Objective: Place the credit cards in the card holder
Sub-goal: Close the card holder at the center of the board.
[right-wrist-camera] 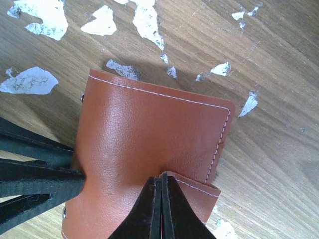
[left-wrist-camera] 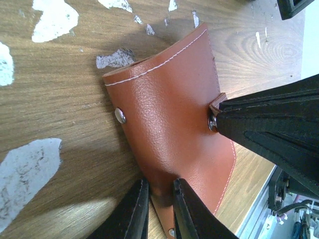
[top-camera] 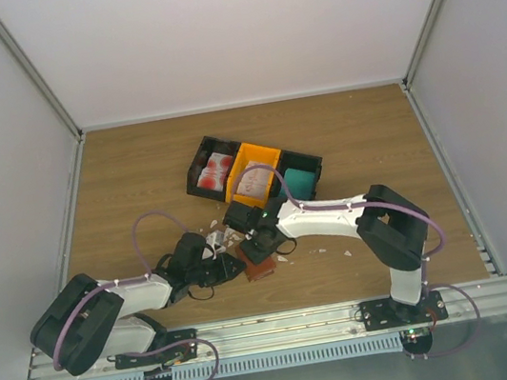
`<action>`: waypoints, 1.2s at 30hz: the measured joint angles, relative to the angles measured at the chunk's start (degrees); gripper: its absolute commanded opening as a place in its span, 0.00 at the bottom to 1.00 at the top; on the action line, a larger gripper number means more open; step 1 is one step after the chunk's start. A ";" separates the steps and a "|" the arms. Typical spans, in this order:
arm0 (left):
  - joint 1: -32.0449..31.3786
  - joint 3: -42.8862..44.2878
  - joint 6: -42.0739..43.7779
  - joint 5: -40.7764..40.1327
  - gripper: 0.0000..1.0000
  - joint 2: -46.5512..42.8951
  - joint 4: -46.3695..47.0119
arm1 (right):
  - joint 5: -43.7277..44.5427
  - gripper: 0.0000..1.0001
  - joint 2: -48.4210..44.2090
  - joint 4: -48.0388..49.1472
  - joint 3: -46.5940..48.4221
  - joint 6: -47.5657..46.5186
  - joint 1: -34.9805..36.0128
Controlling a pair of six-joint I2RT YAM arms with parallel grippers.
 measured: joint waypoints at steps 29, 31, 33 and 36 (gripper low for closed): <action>0.00 -0.35 -0.33 -0.09 0.16 -0.07 0.48 | 0.66 0.01 -1.62 5.60 -4.98 1.68 0.66; 0.00 -0.35 -0.33 -0.09 0.16 -0.02 0.50 | 0.92 0.01 -1.60 5.60 -5.01 1.73 0.81; 0.00 -0.35 -0.33 -0.09 0.16 0.09 0.61 | 1.29 0.01 -1.60 5.60 -5.03 1.70 1.03; 0.00 -0.35 -0.33 -0.04 0.15 0.33 0.83 | 1.86 0.01 -1.62 5.62 -5.14 1.40 1.38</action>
